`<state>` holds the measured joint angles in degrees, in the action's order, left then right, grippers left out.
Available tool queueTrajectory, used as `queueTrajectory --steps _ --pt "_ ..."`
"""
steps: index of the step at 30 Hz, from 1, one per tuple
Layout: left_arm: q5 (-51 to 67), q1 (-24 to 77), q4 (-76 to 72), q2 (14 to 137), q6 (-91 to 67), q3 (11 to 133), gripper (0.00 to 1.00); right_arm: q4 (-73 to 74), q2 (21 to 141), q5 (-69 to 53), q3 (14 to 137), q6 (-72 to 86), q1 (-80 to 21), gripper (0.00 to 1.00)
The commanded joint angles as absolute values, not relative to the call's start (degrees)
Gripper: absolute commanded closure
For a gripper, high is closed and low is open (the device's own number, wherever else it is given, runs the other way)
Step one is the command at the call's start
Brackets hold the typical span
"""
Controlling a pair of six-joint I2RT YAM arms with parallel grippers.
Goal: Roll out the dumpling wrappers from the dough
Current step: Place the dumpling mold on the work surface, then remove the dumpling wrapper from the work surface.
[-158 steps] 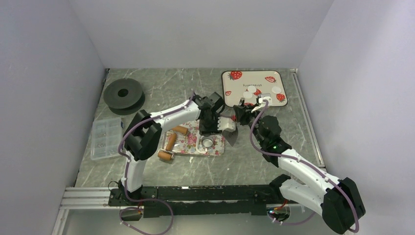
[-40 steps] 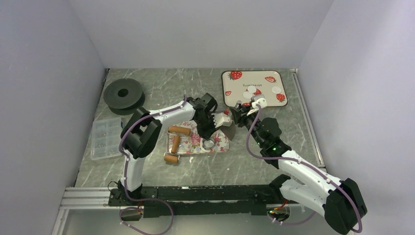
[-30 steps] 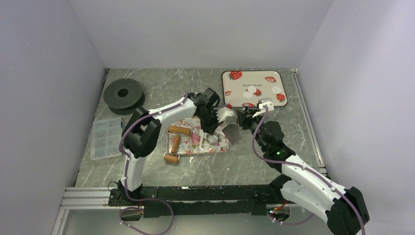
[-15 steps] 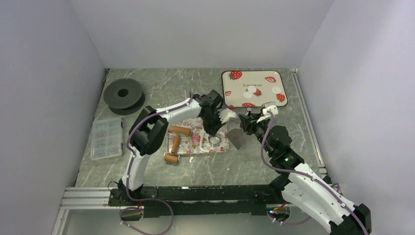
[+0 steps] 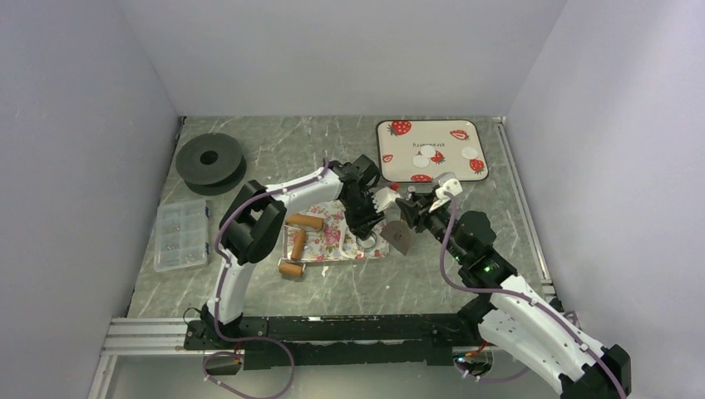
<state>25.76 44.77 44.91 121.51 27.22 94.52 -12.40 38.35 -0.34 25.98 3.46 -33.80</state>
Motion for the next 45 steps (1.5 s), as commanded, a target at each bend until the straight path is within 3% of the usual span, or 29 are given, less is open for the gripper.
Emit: queueTrajectory --steps 1,24,32,38,45 --pt "30.9 43.4 46.7 117.9 26.3 96.3 0.58 -15.0 37.4 -5.8 30.3 -0.7 -33.8 1.00" --pt "33.6 41.5 46.6 120.9 23.6 95.4 0.59 -14.6 41.0 -14.2 33.5 -6.5 -33.9 1.00" --pt "32.6 42.0 46.3 121.7 23.2 95.4 0.66 -13.7 39.8 -23.8 33.0 -12.1 -34.0 1.00" --pt "32.5 42.3 46.7 121.3 23.4 95.7 0.82 -12.9 40.5 -27.7 33.6 -19.3 -36.2 1.00" --pt "32.3 42.8 47.1 120.3 24.0 96.0 0.84 -7.4 48.2 -20.7 37.7 -37.5 -49.4 1.00"
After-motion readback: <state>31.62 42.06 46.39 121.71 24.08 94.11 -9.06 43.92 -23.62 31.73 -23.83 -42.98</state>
